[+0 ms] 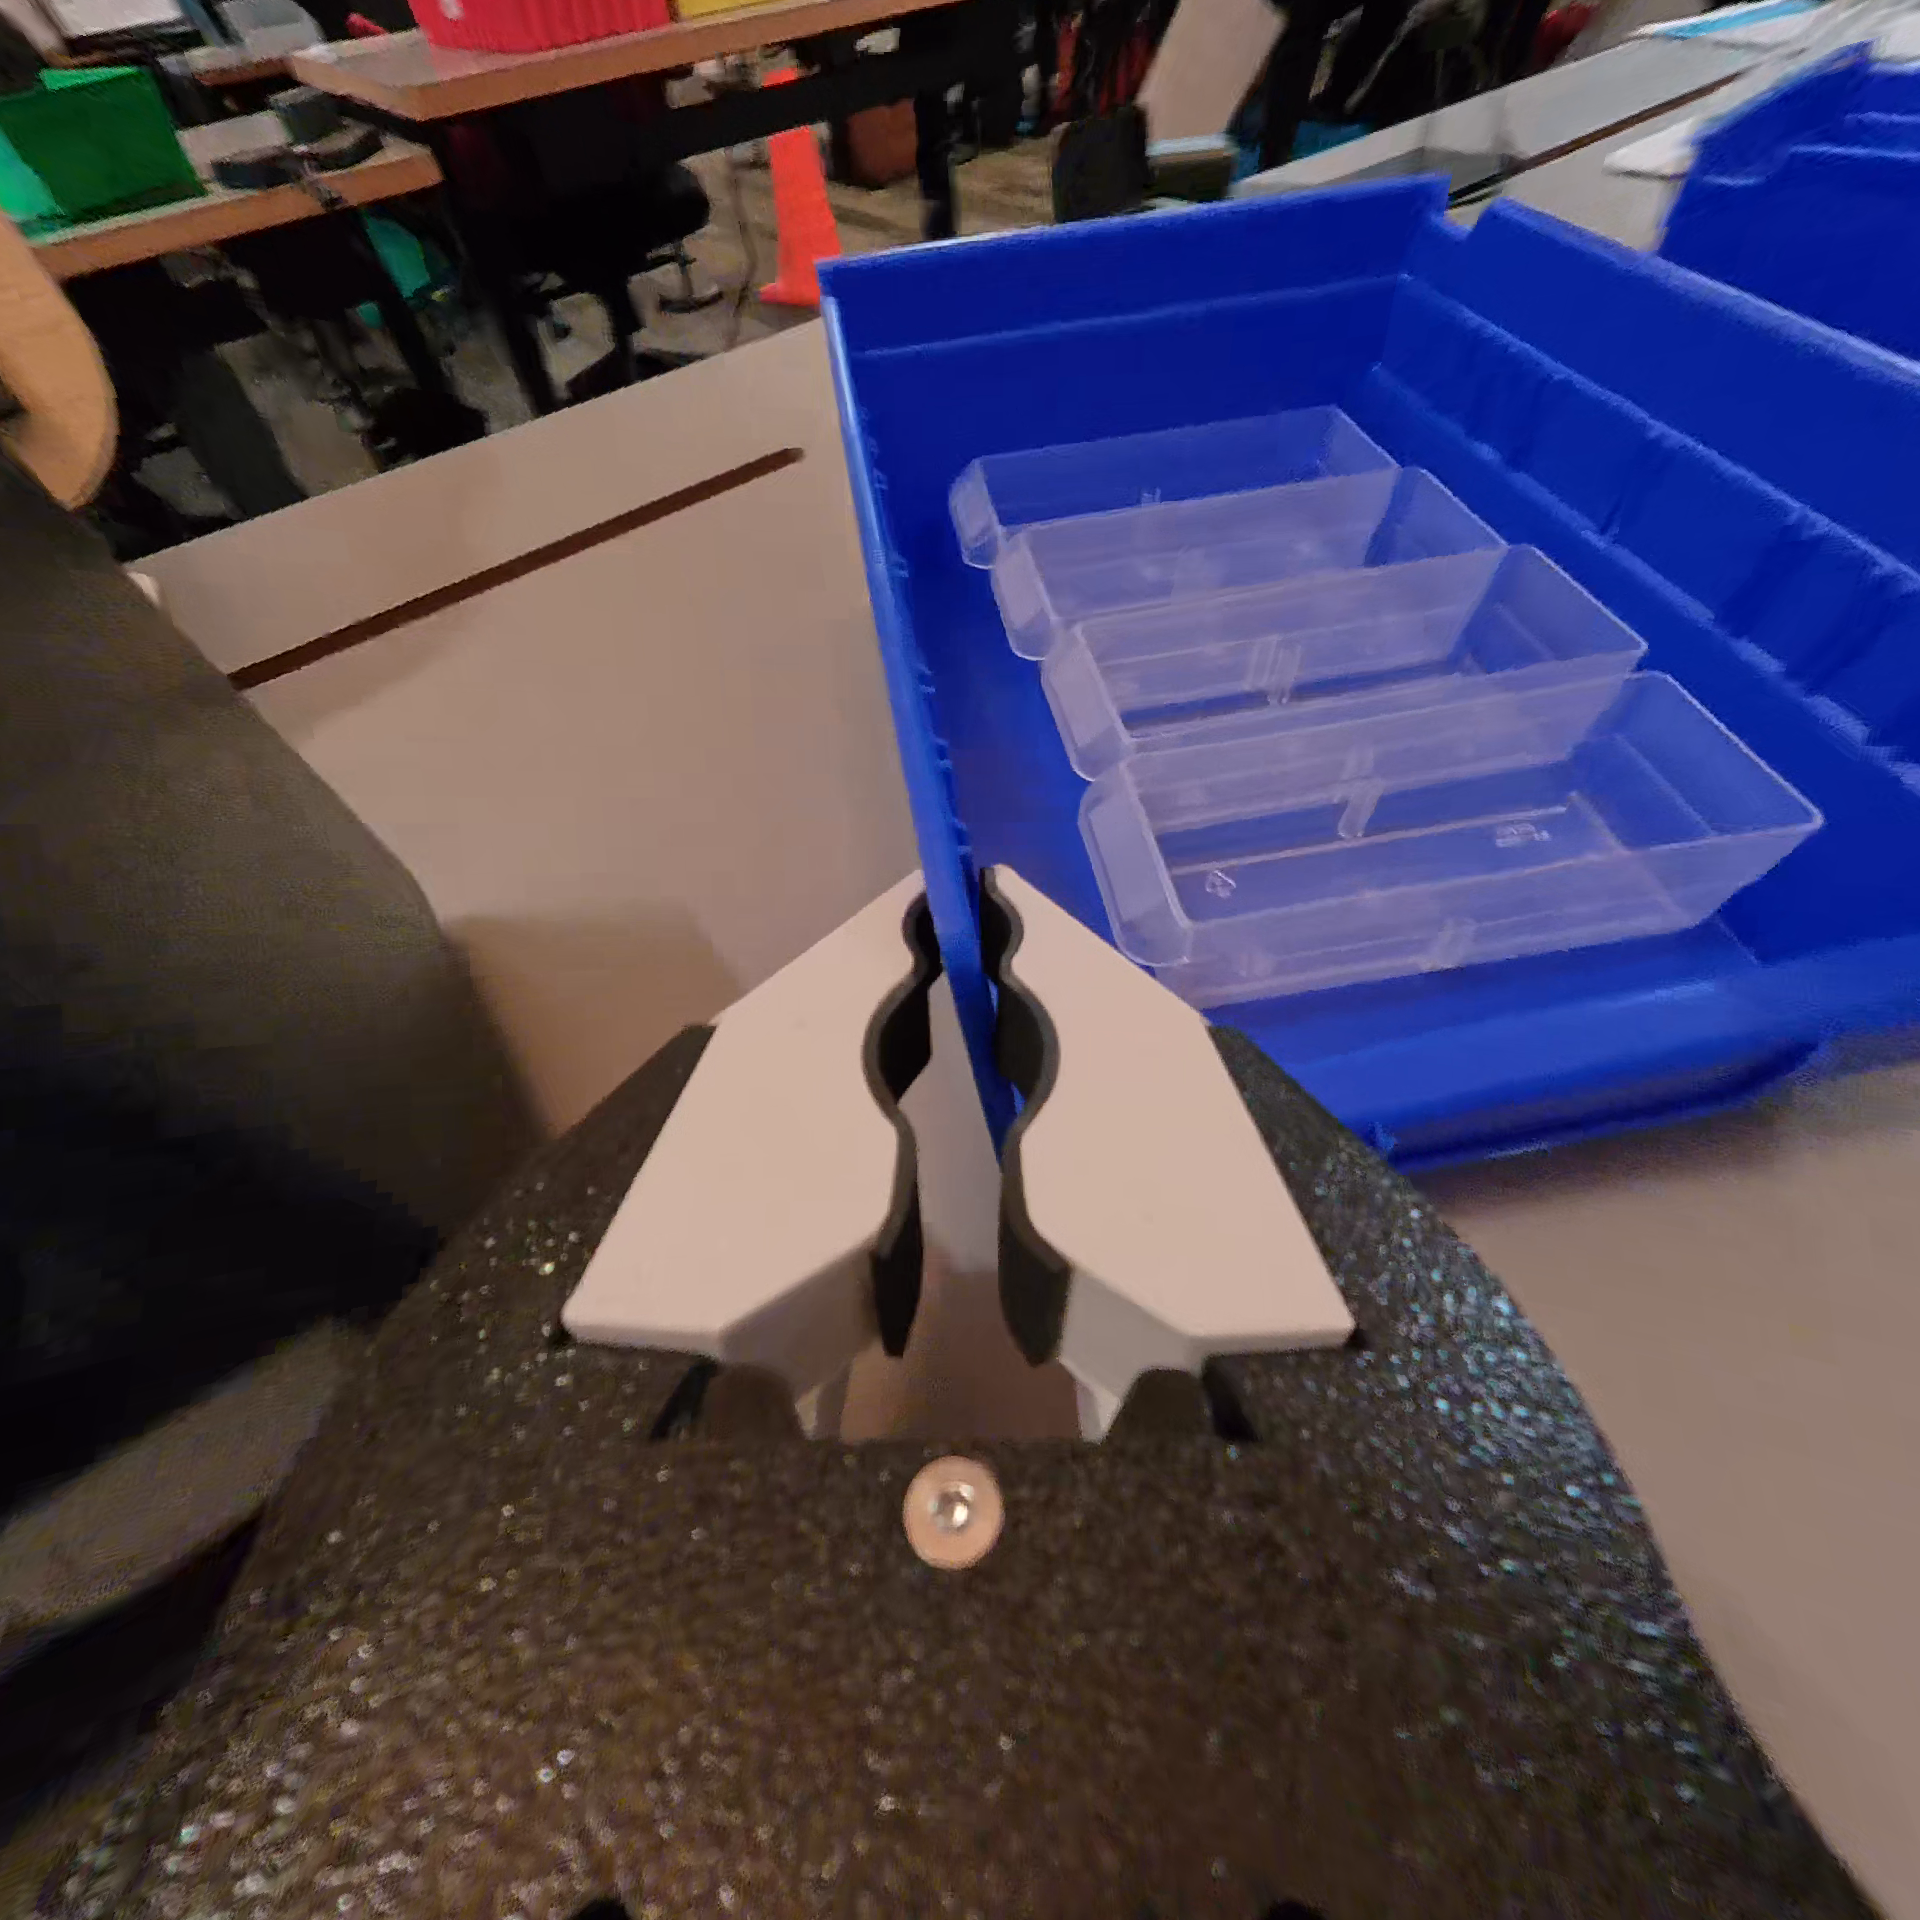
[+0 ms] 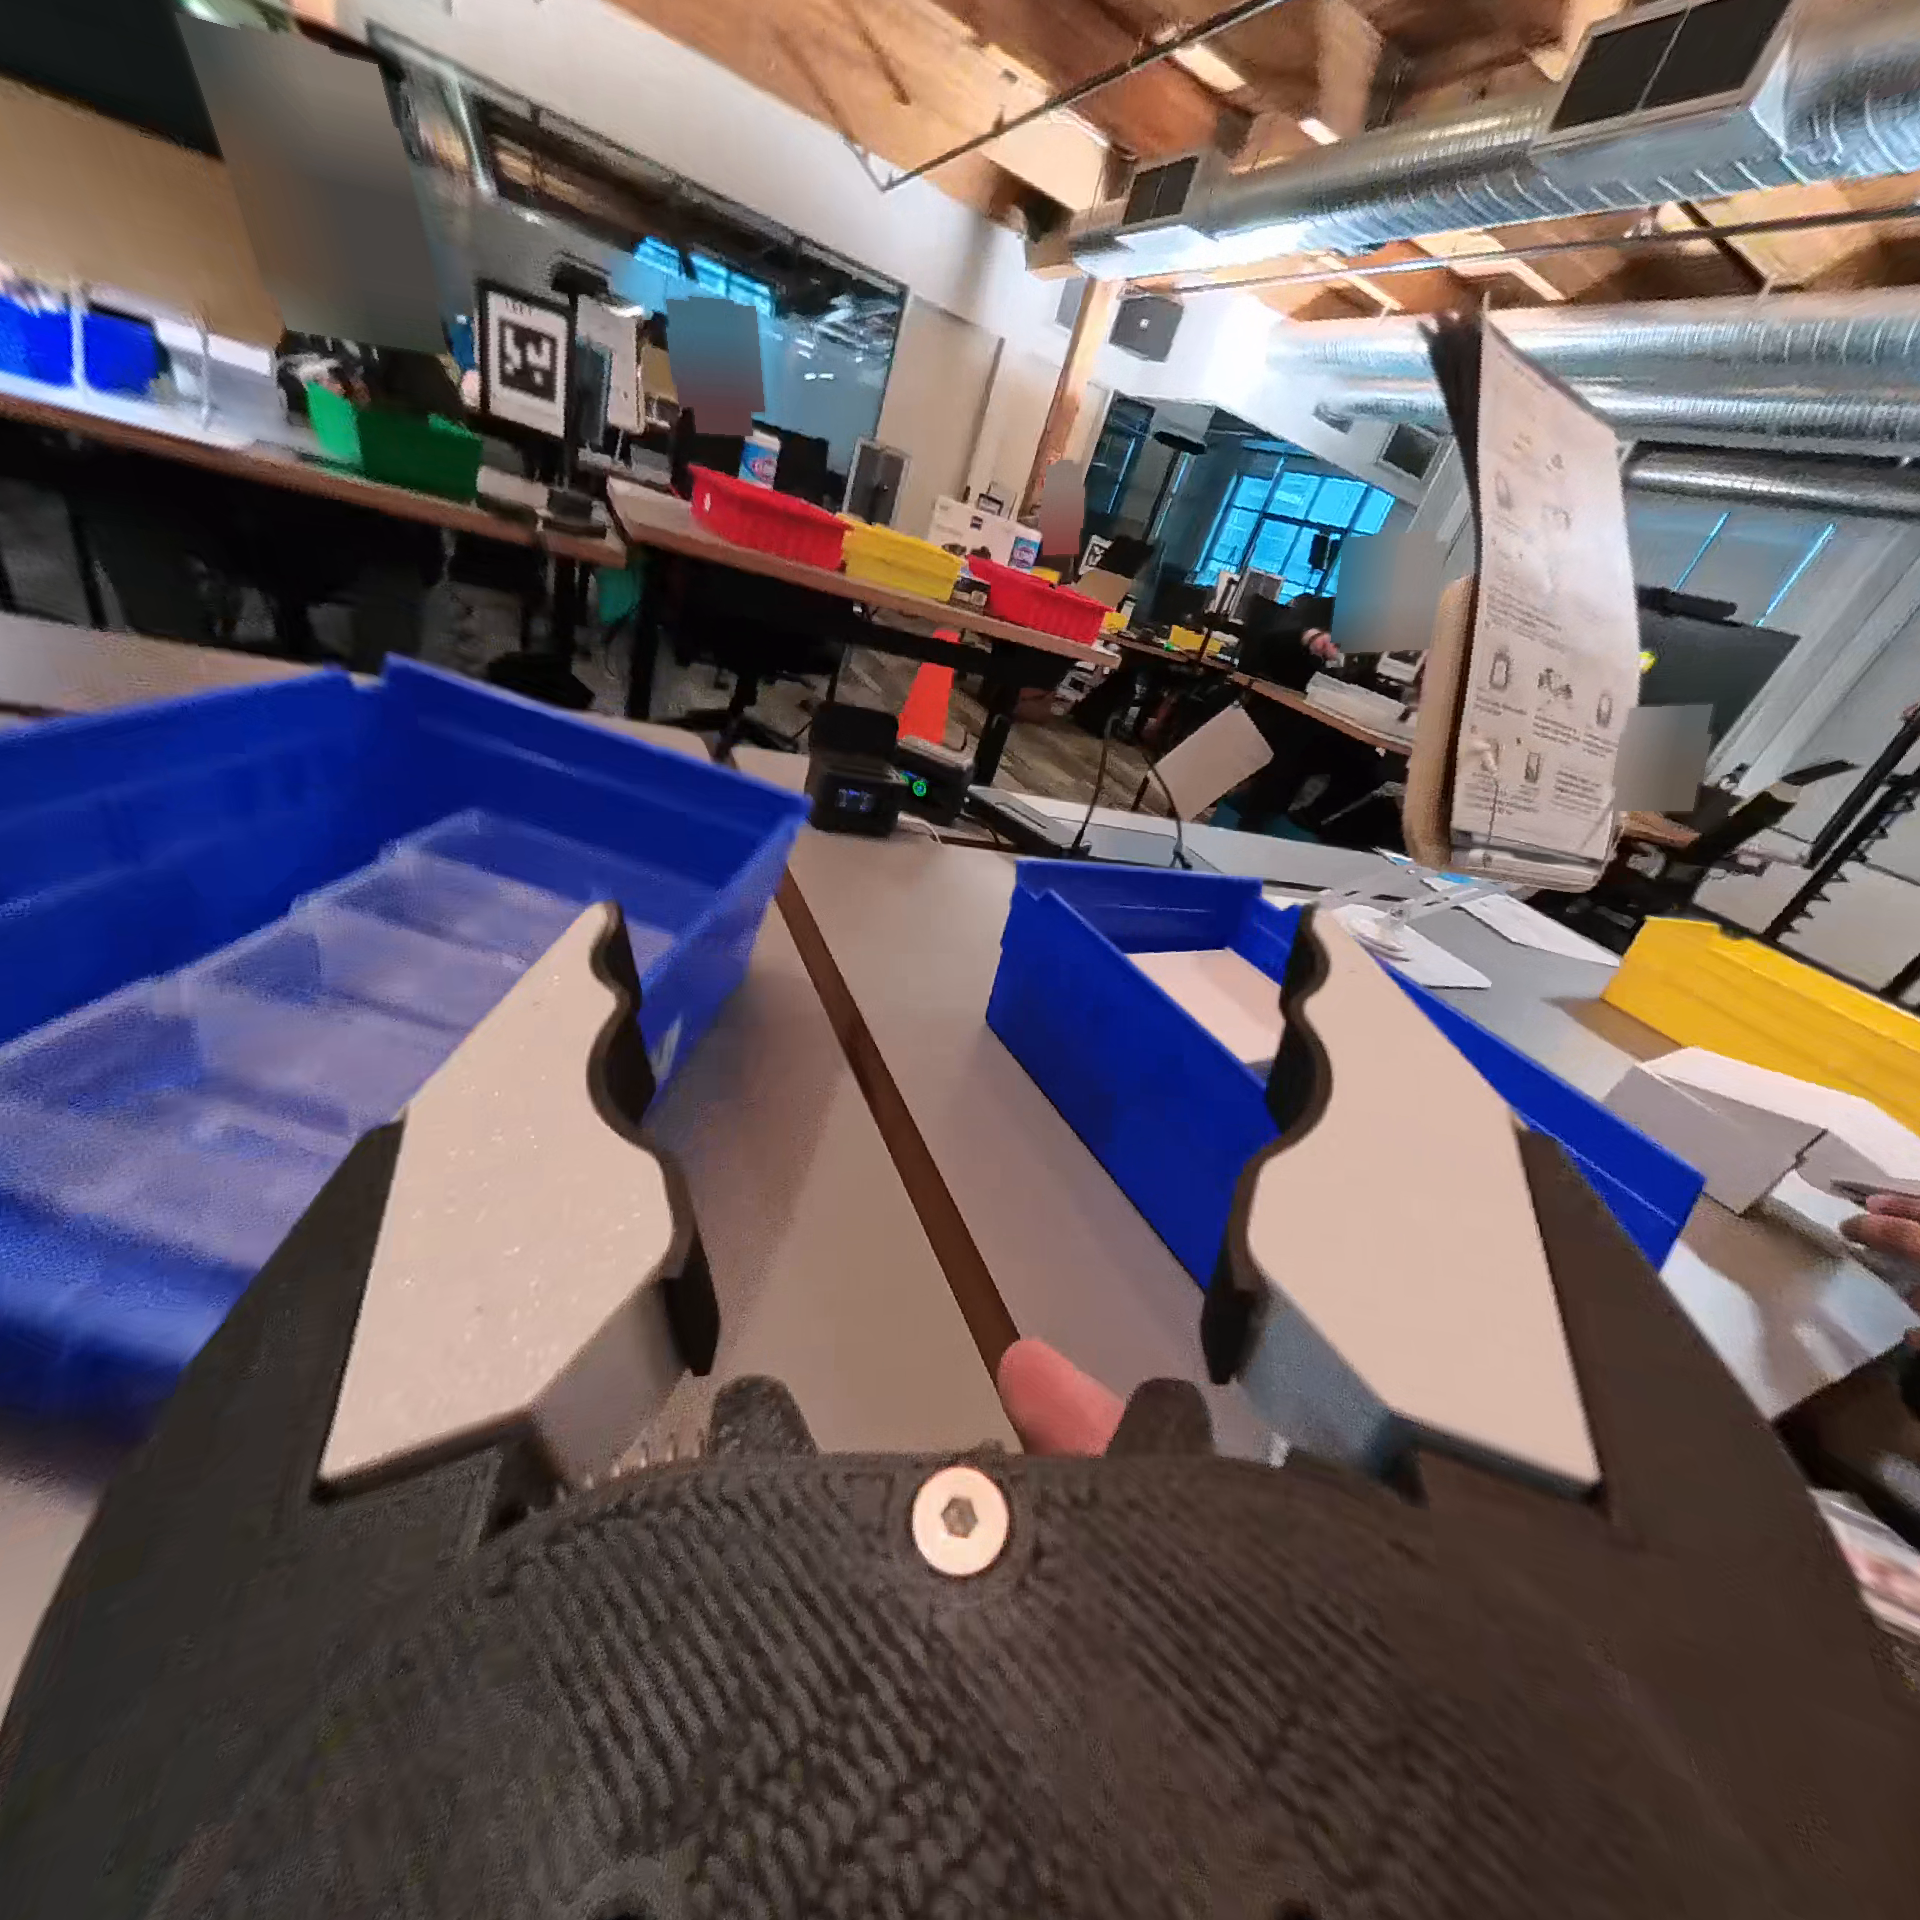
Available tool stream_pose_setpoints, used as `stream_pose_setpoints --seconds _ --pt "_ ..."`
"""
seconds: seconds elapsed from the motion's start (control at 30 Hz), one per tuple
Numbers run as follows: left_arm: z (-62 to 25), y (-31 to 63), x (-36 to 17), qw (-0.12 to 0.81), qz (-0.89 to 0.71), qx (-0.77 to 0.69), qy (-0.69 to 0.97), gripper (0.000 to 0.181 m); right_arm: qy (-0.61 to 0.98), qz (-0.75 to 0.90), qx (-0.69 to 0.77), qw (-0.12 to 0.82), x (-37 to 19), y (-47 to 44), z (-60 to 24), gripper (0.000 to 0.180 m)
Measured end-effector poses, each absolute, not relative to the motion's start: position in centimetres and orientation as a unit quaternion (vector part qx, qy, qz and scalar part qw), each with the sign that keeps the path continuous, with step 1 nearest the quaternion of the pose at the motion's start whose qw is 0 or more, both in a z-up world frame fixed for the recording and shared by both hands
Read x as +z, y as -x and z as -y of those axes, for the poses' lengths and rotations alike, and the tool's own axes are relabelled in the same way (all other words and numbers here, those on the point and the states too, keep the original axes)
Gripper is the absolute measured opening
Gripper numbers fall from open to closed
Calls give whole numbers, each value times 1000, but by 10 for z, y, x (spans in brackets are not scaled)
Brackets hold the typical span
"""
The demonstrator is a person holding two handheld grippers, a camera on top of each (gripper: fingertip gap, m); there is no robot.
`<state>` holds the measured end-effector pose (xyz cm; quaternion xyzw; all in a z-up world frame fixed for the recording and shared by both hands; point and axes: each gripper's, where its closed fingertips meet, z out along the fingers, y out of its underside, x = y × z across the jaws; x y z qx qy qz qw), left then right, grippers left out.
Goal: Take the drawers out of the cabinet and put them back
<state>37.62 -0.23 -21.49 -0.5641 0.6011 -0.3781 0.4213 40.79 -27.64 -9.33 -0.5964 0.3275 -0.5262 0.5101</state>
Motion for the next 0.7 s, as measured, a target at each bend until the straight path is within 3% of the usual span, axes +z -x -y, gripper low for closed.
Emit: stream_pose_setpoints --seconds 0.27,0.43,0.63,0.7 --pt "15 -229 -214 368 -666 -435 481 2 585 -255 -423 643 -28 -354 202 116" --pt "-18 -130 -213 387 -694 -409 449 4 584 -163 -317 729 6 -283 123 112" --pt "-88 -27 -214 377 -707 -373 468 4 644 1 -259 720 0 -170 26 97" --pt "-117 3 -215 381 -717 -354 464 4 655 30 -261 709 -7 -140 -3 111"
